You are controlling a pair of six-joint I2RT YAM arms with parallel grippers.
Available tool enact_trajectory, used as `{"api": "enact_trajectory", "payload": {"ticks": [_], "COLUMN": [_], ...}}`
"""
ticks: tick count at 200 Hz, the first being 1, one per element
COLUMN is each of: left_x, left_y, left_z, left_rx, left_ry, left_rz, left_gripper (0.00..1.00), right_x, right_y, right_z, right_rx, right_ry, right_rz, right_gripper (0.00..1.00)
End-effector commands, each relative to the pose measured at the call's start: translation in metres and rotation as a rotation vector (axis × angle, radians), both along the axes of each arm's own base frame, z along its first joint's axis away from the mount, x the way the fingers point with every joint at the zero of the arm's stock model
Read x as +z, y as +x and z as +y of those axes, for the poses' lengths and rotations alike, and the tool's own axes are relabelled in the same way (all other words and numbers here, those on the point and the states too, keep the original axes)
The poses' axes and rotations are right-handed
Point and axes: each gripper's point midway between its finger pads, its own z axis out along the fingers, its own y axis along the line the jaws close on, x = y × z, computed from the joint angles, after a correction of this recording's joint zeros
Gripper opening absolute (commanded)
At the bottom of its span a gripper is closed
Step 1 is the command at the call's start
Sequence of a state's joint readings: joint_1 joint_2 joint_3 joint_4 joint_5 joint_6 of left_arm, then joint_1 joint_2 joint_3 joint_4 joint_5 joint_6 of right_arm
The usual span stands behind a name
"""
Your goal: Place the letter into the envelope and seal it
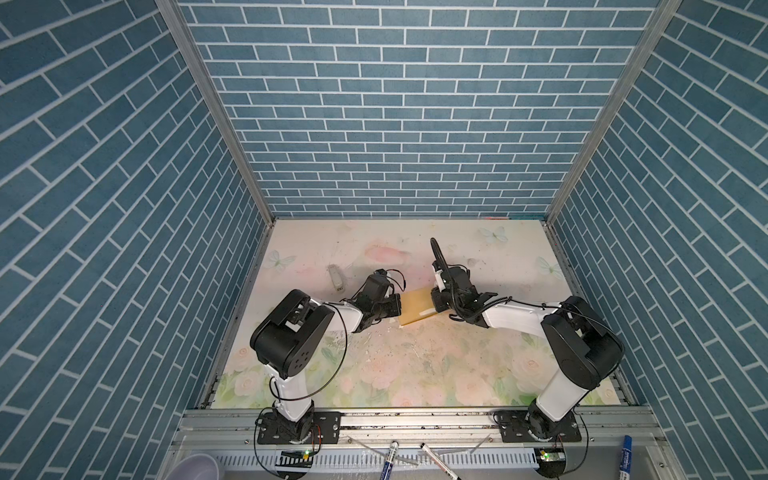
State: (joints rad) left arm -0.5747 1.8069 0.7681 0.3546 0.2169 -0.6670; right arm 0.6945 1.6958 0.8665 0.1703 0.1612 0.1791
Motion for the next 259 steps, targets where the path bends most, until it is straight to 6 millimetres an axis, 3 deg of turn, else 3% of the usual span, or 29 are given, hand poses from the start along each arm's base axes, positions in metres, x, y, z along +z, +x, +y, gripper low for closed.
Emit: {"api": "enact_trajectory", "payload": {"ticks": [1,155,204,234,259], "left_x": [-0.046,-0.048,-0.045,-0.044,-0.044], "left_y": [-0.025,-0.026,-0.026,-0.025,-0.025], "left_z": [0.028,0.029,0.03,0.029,0.029], "left_rx": [0.031,0.029,0.03,0.027,0.029], "left_ry": [0.134,0.141,0.14,0.138,0.137], "left_rz": [0.137,0.141,0.136,0.133,0.131], "left_gripper": [0.0,0.0,0.0,0.0,0.0], "right_x": [-0.039,-0.045,-0.049,-0.035,-0.001], "right_y": [-0.015,-0.013,-0.011,-0.007,0.003], "right_z": [-0.054,-0.078,-0.077,-0.065,-0.046], "right_rx": [-0.102,-0.192,-0.208,-0.185,-0.154], "right_ry": [-0.183,-0.207,-0.195,-0.125,0.006], "right_rz": [0.102,0.13,0.146,0.122,0.053], "right_gripper": [0.0,0.0,0.0,0.0,0.0]}}
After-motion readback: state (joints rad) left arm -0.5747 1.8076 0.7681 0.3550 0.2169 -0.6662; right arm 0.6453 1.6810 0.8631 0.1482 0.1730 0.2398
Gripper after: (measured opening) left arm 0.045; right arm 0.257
